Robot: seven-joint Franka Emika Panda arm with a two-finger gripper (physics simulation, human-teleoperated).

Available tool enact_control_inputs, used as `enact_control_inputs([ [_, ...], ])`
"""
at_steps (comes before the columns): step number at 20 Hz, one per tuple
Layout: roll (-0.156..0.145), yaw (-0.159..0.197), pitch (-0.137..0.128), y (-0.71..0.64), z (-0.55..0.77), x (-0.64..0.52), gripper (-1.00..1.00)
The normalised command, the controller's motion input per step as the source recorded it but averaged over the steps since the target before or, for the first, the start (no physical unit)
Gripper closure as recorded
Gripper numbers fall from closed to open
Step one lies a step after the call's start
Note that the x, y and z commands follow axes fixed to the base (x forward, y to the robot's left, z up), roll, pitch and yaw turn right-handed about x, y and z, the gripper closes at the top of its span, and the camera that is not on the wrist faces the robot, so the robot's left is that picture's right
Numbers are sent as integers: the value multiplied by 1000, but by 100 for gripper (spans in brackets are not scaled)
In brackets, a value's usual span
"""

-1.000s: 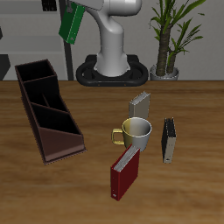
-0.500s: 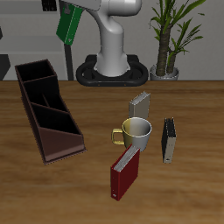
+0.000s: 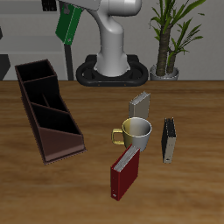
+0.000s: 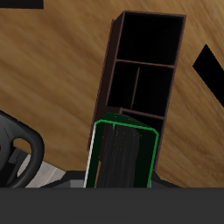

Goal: Place the green book into the right desk caddy's right compartment

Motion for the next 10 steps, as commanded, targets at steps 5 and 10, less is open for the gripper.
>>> enact_control_inputs([
  [5,11,35,-18,58,-53,-55,100],
  [10,-13,21,-29,-37,-12,-49,100],
])
